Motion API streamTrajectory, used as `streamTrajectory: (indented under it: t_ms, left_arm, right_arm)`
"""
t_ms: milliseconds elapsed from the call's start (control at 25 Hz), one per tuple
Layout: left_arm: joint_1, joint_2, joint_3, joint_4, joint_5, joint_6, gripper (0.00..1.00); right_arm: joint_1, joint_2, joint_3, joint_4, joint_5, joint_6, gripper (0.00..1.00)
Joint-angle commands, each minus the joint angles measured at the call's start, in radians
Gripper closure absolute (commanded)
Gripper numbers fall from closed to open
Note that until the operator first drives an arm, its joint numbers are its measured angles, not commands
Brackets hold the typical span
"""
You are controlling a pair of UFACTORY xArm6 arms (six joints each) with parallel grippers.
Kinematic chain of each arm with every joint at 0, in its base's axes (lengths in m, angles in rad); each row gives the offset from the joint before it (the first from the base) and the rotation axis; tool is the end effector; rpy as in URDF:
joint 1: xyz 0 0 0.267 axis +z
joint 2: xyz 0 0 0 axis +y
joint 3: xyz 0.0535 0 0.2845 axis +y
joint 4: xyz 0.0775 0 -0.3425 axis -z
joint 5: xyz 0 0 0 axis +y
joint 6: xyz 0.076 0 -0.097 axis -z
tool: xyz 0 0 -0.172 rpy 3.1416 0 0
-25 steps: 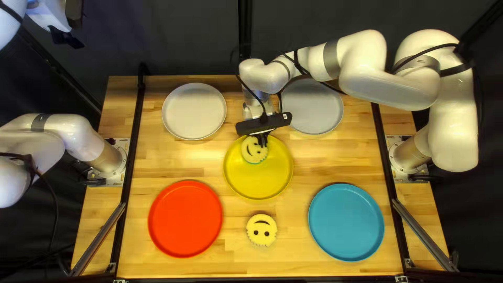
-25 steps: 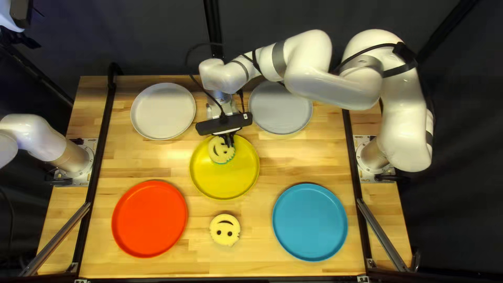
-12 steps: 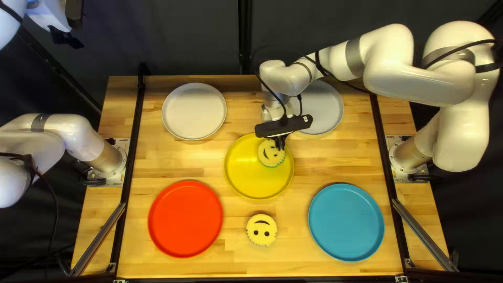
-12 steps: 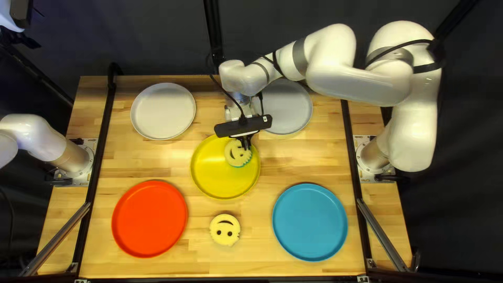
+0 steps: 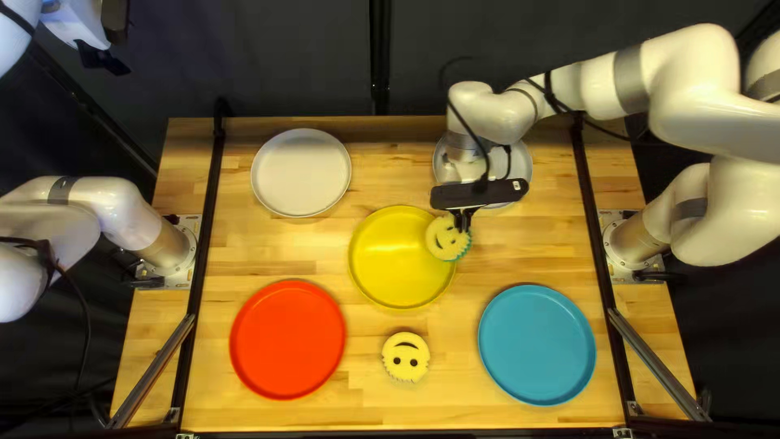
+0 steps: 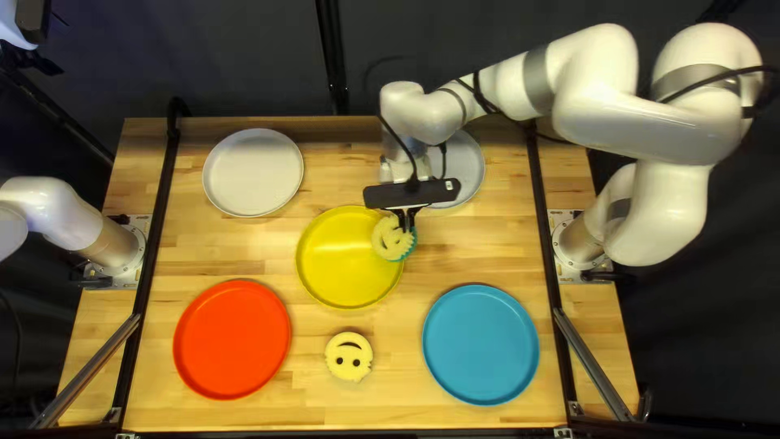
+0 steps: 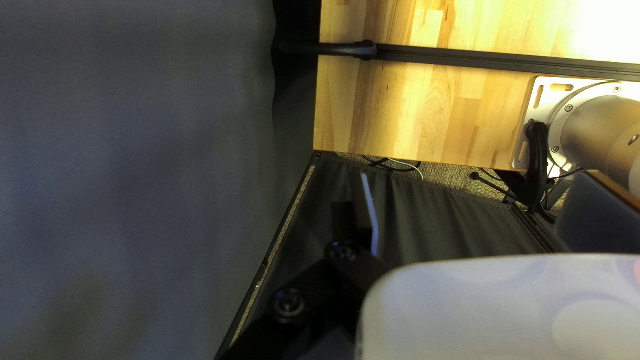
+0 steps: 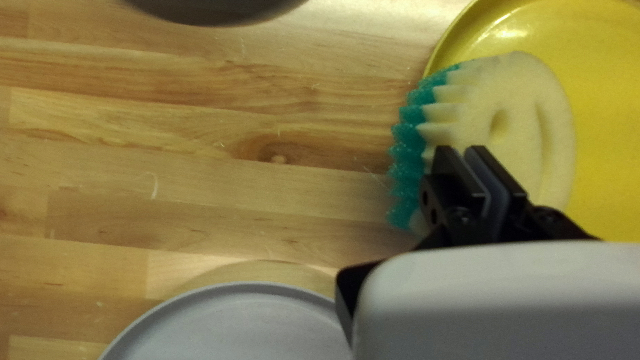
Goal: Pick up sponge and scrub the plate
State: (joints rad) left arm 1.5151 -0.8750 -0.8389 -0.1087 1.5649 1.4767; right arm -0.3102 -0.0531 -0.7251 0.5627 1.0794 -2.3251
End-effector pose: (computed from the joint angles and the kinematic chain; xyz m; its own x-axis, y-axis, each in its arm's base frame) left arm 0.0435 0.2567 0.3628 0.9924 0.0223 0.1208 0.0390 -0.9897 -0.1377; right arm 0.3650 -0.0042 0.1068 -0.0845 0.8554 0.5110 0.9953 0.0965 0.0030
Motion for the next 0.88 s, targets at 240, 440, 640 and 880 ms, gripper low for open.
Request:
streamTrajectory:
  t_ms: [240,440,640,880]
  left_arm:
    - [0.0,0.0,0.0,0.0,0.0,0.0,0.0]
    - [0.0,0.0,0.0,0.0,0.0,0.0,0.0]
    - [0.0,0.0,0.0,0.0,0.0,0.0,0.0]
    - [0.0,0.0,0.0,0.0,0.0,0.0,0.0]
  right_arm:
    - [-0.081,0.048,-0.057,0.011,0.015,0.011,1.0]
    - [-0.11,0.154,-0.193,0.039,0.011,0.022,1.0]
    - [-0.168,0.319,-0.385,0.038,0.032,0.042,1.0]
    - [-0.22,0.499,-0.631,0.007,0.083,0.101,1.0]
